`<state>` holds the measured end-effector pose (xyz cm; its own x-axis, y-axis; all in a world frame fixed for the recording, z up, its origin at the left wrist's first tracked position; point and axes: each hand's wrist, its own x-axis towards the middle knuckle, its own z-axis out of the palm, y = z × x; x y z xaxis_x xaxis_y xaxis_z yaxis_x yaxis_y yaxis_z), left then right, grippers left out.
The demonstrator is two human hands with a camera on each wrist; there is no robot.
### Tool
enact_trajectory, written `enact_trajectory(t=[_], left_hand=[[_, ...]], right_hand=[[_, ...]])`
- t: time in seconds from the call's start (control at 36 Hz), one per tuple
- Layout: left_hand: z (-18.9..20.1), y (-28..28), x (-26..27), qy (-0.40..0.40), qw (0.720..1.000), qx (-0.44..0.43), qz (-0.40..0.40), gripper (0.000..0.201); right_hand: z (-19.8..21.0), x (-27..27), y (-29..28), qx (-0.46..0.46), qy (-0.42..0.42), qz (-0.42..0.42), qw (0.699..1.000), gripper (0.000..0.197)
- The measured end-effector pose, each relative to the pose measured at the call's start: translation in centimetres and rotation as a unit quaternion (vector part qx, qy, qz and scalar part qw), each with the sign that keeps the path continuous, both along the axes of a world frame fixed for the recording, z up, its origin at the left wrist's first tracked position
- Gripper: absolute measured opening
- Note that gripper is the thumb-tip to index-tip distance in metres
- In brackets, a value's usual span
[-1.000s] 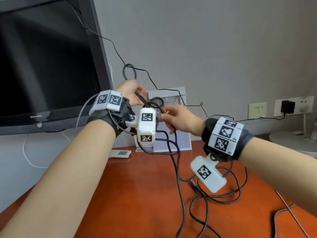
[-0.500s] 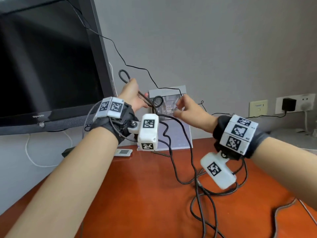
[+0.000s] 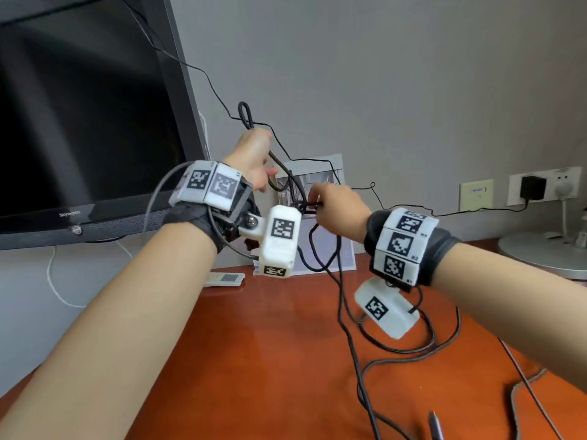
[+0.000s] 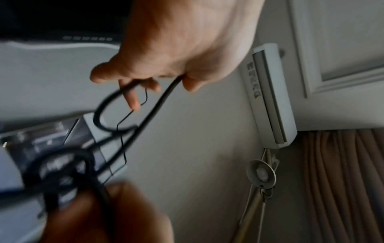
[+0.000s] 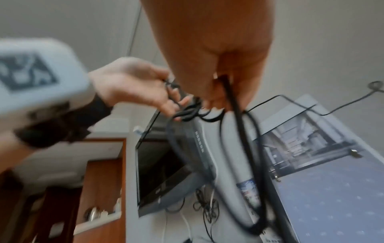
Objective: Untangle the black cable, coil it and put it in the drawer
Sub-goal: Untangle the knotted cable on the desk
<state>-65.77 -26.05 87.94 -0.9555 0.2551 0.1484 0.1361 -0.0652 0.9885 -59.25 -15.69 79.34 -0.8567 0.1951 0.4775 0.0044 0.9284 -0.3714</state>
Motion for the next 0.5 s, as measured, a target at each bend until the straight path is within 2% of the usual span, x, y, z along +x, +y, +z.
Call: enact_trajectory(t=[0.06,0.11,0.17,0.25,0.36,0.5], left_hand=[[0.8,-0.7,-0.2,0.027,1.0,-0.012,-0.003,0.029],[1.4,-1.7,-0.8,0.022,1.0,0.005,-0.011,0.014],[1.6,-2.7,-1.5,0.011,0.999,0.024,-0.02,0.015],[1.1,-3.5,-1.8,-0.005,0.999,0.04,-0.034,0.022],[0.2,-3.6,-1.8,-0.038,0.998,0.028,-0.048,0.019],[0.3,-2.6,-0.8,-0.092,0.989,0.029,-0.116,0.017]], right_hand=[[0.2,0.3,1.1,-0.141,0.02,0.084,0.986,0.028],[0.5,1.0,2.5,-0.283,0.018,0.149,0.947,0.037],[1.0,1.7,4.0,-0.32,0.014,0.173,0.931,0.04],[1.7,2.6,5.6,-0.297,0.008,0.181,0.937,0.042],[1.9,3.9,5.6,-0.234,0.008,0.188,0.954,0.041],[1.3,4.4,6.6,-0.157,-0.064,0.128,0.977,0.036]])
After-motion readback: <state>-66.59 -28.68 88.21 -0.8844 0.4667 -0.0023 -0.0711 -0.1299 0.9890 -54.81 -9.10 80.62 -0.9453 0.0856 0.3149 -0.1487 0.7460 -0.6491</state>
